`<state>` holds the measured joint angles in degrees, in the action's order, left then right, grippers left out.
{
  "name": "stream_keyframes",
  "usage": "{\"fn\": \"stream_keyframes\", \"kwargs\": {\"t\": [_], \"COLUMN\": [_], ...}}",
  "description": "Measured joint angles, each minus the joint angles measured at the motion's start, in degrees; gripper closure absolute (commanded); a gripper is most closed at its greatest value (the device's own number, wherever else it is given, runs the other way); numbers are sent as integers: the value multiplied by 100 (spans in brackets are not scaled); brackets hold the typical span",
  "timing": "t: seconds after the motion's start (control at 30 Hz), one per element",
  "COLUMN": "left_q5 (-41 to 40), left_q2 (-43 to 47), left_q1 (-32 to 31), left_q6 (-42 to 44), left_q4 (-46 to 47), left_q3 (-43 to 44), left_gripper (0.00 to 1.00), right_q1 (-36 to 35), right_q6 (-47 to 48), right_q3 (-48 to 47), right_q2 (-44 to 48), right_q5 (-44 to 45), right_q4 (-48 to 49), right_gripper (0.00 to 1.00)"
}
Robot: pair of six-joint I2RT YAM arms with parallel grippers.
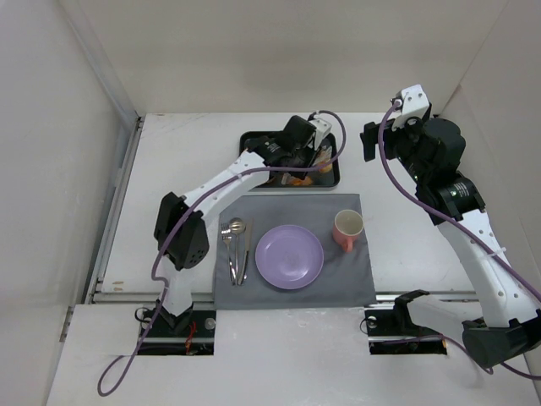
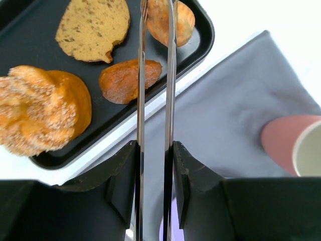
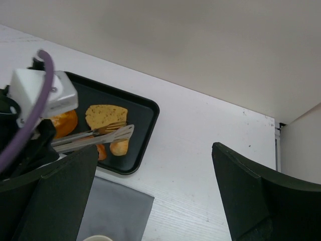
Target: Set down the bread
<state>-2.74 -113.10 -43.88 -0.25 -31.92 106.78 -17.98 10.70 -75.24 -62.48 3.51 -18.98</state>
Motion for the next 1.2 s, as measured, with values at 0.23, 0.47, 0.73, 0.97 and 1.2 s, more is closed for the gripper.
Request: {"fn": "stream_keyframes", "kwargs": {"t": [0.23, 0.47, 0.73, 0.97, 1.2], "left_q5": [-74, -402, -780, -946, -861], "left_q2": [942, 1941, 3812, 4562, 4496], "left_q1": [-72, -404, -1432, -1722, -1742], "left_q6": [-46, -240, -1062, -1812, -2146], "left_q4": [149, 90, -625, -1436, -1985], "left_q3": [-560, -1574, -2813, -2850, -3276], "left_gripper": [94, 94, 95, 96, 96], "right_q1": [0, 0, 0, 0, 0], "right_q6": [0, 0, 0, 0, 0], "right_q3": [0, 0, 0, 26, 26], "right_q2": [20, 79, 83, 87, 87], "right_q5": [52, 90, 111, 111, 111], "right_q4": [0, 17, 17, 17, 17], "right_gripper": [0, 0, 0, 0, 0]}}
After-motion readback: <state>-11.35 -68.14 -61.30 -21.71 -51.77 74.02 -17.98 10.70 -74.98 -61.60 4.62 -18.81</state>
